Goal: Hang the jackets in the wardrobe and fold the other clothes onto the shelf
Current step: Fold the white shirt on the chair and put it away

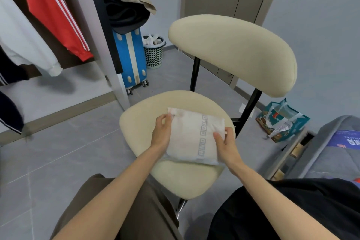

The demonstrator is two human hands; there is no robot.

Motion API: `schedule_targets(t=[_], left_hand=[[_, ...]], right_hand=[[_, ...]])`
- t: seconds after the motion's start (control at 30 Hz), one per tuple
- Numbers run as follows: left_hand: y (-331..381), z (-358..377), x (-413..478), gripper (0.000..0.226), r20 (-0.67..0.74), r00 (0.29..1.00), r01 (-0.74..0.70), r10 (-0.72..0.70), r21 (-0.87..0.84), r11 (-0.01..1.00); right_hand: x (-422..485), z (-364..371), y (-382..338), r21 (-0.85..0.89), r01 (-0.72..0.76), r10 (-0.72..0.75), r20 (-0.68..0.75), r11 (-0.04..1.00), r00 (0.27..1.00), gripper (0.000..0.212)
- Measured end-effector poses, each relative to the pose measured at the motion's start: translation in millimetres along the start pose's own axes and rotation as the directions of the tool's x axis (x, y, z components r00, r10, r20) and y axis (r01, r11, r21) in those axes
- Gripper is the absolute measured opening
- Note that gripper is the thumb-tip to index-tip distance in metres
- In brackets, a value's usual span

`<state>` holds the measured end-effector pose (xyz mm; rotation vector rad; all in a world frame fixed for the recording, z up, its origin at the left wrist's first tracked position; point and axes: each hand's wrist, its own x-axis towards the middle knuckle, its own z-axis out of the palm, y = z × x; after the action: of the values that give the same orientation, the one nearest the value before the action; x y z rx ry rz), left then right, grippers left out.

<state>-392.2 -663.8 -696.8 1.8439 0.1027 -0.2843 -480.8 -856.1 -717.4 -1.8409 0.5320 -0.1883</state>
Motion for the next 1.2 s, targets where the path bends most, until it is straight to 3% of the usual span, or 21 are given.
schedule_targets(t=[0.13,0.37,0.57,0.7,1.03,1.2], left_hand=[[-28.6,11.8,-0.8,0.046,0.000,1.000,-0.004,0.004,0.251,0.968],[-46.7,18.6,-25.1,0.043,-0.210,0.958,-0.163,0.197,0.168,0.972],[-42.6,17.1,-19.4,0.047,-0.254,0.967,0.062,0.014,0.287,0.956],[-29.5,17.4,-7.6,0.070,-0.253,0.954,0.241,-0.163,0.318,0.917],[-30.9,31.3,-1.9,0.073,-0.189,0.980,0.102,-0.060,0.220,0.970],[-32.6,26.5,9.0,0.073,-0.130,0.988,0.100,-0.083,0.137,0.986]], right_hand=[[10.4,18.8,21.5,-0.047,-0.075,0.072,-0.068,0.996,0.995,0.017],[21.1,26.1,19.1,-0.144,0.027,-0.048,-0.140,0.989,0.989,0.025],[29.8,27.7,15.9,-0.236,-0.136,0.114,-0.103,0.962,0.988,0.050],[31.0,32.8,9.5,-0.289,-0.263,0.247,-0.092,0.921,0.965,0.075],[24.4,47.4,10.2,-0.473,-0.224,0.194,-0.111,0.852,0.975,0.074],[35.8,37.5,7.5,-0.347,-0.319,0.321,-0.054,0.882,0.946,0.072]])
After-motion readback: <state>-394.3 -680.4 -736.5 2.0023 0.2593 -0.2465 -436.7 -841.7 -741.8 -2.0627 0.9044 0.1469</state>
